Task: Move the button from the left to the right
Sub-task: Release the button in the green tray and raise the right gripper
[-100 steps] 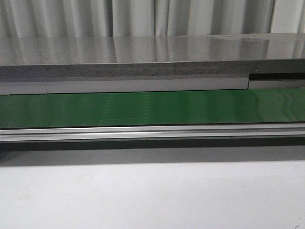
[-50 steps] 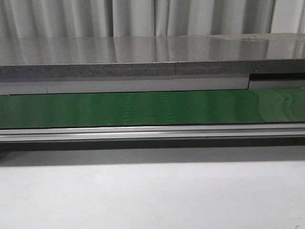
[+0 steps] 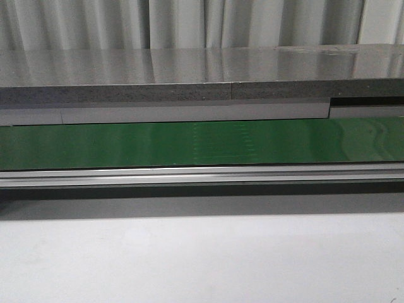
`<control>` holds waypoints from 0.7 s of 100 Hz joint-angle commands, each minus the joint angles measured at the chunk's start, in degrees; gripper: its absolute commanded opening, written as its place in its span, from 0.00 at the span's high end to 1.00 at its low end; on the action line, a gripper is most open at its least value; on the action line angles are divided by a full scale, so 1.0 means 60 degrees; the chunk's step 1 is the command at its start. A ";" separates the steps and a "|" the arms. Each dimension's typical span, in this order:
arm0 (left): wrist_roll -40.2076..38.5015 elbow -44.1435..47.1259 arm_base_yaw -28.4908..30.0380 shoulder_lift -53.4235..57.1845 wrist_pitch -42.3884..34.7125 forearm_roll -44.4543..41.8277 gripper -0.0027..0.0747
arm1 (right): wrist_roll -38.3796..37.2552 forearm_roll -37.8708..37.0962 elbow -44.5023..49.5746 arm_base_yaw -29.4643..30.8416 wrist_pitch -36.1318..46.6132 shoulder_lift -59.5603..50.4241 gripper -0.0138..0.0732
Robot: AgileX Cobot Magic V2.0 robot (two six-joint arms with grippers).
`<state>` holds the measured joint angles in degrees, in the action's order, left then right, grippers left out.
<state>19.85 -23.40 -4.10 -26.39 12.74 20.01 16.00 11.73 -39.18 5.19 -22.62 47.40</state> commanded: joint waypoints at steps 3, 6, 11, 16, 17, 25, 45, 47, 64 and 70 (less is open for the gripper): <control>-0.0026 -0.0280 -0.0075 -0.0073 -0.0720 0.0150 0.99 | 0.0031 0.0139 0.0525 0.0003 0.0658 -0.1071 0.30; -0.0026 -0.0280 -0.0075 -0.0073 -0.0720 0.0150 0.99 | 0.0031 0.0139 0.0704 0.0003 0.0623 -0.1366 0.30; -0.0026 -0.0280 -0.0075 -0.0073 -0.0720 0.0150 0.99 | 0.0031 0.0139 0.0984 0.0003 0.0538 -0.1862 0.30; -0.0026 -0.0280 -0.0075 -0.0073 -0.0720 0.0150 0.99 | 0.0031 0.0139 0.1211 0.0003 0.0396 -0.2397 0.30; -0.0026 -0.0280 -0.0075 -0.0073 -0.0720 0.0150 0.99 | 0.0031 0.0139 0.1266 0.0003 0.0352 -0.2461 0.30; -0.0026 -0.0280 -0.0075 -0.0073 -0.0720 0.0150 0.99 | 0.0031 0.0163 0.1533 0.0003 0.0069 -0.3110 0.30; -0.0026 -0.0280 -0.0075 -0.0073 -0.0720 0.0150 0.99 | 0.0031 0.0202 0.1711 0.0003 -0.0816 -0.4106 0.31; -0.0026 -0.0280 -0.0075 -0.0073 -0.0720 0.0150 0.99 | 0.0031 0.0202 0.1711 0.0003 -0.0873 -0.4142 0.31; -0.0026 -0.0280 -0.0075 -0.0073 -0.0720 0.0150 0.99 | 0.0031 0.0202 0.1711 0.0003 -0.1086 -0.4186 0.47; -0.0026 -0.0280 -0.0075 -0.0073 -0.0720 0.0150 0.99 | 0.0031 0.0202 0.1711 0.0003 -0.1109 -0.4186 0.57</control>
<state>19.85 -23.40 -4.10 -26.39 12.74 20.01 16.00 12.00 -27.48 5.19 -32.38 22.06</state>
